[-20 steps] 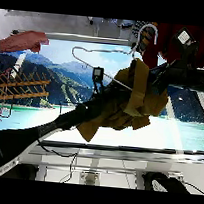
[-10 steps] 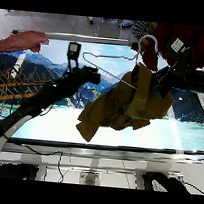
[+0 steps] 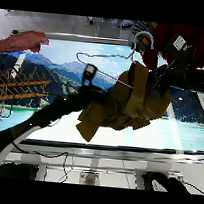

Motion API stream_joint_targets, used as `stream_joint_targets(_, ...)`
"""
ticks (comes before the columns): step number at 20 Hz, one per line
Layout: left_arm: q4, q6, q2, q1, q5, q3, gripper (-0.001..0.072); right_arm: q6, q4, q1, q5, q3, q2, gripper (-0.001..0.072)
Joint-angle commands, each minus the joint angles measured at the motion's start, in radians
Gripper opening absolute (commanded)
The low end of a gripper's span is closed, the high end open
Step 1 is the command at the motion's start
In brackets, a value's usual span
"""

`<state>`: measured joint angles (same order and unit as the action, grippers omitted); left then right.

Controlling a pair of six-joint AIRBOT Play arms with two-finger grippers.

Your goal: Fold the clothes and pants, and hang the long-sleeved shirts on hangers.

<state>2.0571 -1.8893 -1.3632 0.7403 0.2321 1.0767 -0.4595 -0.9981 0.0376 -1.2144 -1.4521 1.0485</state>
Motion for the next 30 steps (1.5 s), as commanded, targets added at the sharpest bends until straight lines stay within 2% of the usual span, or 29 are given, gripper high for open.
stream_joint_targets(1,0.058,-0.071,-0.063,0.079,-0.135,-0.021,0.0508,0.002,0.019,0.000,0.002,0.000,0.000,0.0051)
stream_joint_targets(7,0.076,-0.071,-0.104,0.082,-0.224,0.012,0.0505,0.002,0.027,0.000,0.000,0.000,0.000,0.0051)
stream_joint_targets(8,0.075,-0.071,-0.109,0.082,-0.233,0.023,0.0480,0.002,0.030,0.000,0.000,0.000,0.000,0.0051)
stream_joint_targets(13,0.072,-0.071,-0.124,0.085,-0.216,0.073,0.0466,0.002,0.033,0.000,-0.002,0.000,0.000,0.0051)
stream_joint_targets(14,0.072,-0.071,-0.124,0.086,-0.201,0.085,0.0320,0.002,0.033,0.000,-0.002,0.000,0.000,0.0051)
stream_joint_targets(15,0.072,-0.071,-0.124,0.090,-0.200,0.093,0.0106,0.002,0.033,0.000,-0.002,0.000,0.000,0.0051)
stream_joint_targets(16,0.072,-0.071,-0.124,0.090,-0.195,0.097,0.0030,0.001,0.033,0.000,-0.002,0.000,0.000,0.0051)
stream_joint_targets(18,0.071,-0.072,-0.119,0.080,-0.146,0.097,0.0029,0.002,0.032,0.000,-0.004,0.000,0.000,0.0051)
stream_joint_targets(20,0.031,-0.071,-0.092,0.031,-0.009,0.097,0.0029,0.002,0.006,0.000,-0.012,0.000,-0.001,0.0051)
stream_joint_targets(22,-0.028,-0.071,-0.047,-0.053,0.116,0.097,0.0028,0.009,-0.011,0.000,-0.037,0.000,-0.003,0.0051)
stream_joint_targets(24,-0.041,-0.073,0.006,-0.161,0.180,0.097,0.0028,0.057,-0.012,0.000,-0.069,0.000,-0.019,0.0051)
stream_joint_targets(30,-0.040,-0.190,0.186,-0.438,0.377,0.097,0.0028,0.150,-0.127,0.000,-0.079,0.000,-0.058,0.0051)
